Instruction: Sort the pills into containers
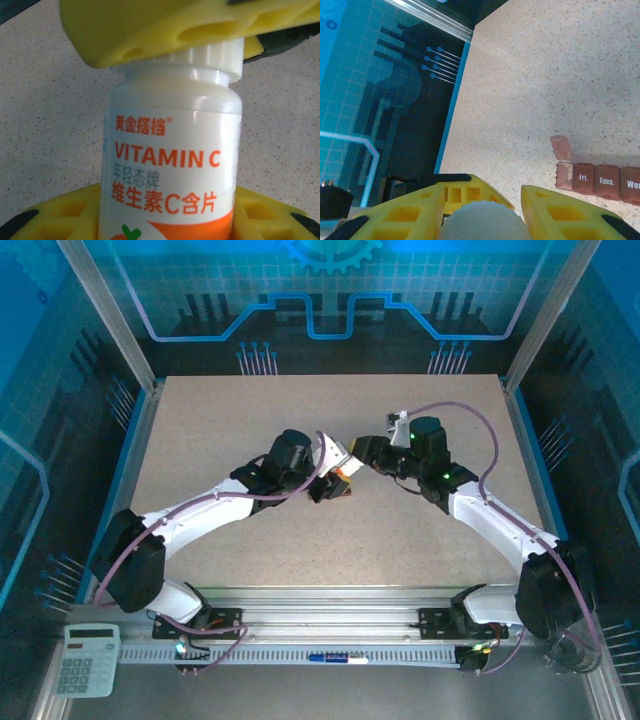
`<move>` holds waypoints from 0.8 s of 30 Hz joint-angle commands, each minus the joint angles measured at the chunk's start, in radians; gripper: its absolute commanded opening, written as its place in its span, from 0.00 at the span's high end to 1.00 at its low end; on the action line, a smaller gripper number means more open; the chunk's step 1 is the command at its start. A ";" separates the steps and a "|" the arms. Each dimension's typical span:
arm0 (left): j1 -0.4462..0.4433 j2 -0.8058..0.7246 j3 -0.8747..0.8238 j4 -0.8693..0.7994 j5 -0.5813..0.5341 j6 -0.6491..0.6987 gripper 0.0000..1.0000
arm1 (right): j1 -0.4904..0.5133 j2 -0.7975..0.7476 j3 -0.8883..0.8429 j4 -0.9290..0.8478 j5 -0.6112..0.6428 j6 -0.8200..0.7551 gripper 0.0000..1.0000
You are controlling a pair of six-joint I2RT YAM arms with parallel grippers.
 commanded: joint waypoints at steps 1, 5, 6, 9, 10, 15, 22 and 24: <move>0.016 -0.033 0.010 0.056 0.066 -0.041 1.00 | -0.020 -0.019 -0.065 0.123 -0.094 -0.134 0.62; 0.073 -0.061 -0.007 0.108 0.240 -0.167 1.00 | -0.037 -0.037 -0.143 0.277 -0.179 -0.252 0.60; 0.083 -0.067 -0.010 0.121 0.270 -0.192 1.00 | -0.042 -0.040 -0.154 0.304 -0.197 -0.254 0.60; 0.103 -0.080 -0.019 0.147 0.333 -0.242 1.00 | -0.054 -0.042 -0.181 0.386 -0.232 -0.224 0.58; 0.106 -0.082 -0.021 0.151 0.345 -0.251 1.00 | -0.055 -0.041 -0.184 0.408 -0.236 -0.206 0.57; 0.105 -0.078 -0.014 0.122 0.320 -0.233 1.00 | -0.057 -0.039 -0.158 0.447 -0.231 -0.099 0.36; 0.100 -0.058 0.003 0.058 0.196 -0.140 1.00 | -0.066 -0.134 -0.100 0.206 -0.048 -0.014 0.22; 0.091 -0.051 0.005 0.044 0.160 -0.111 1.00 | -0.066 -0.147 -0.080 0.103 0.014 -0.002 0.22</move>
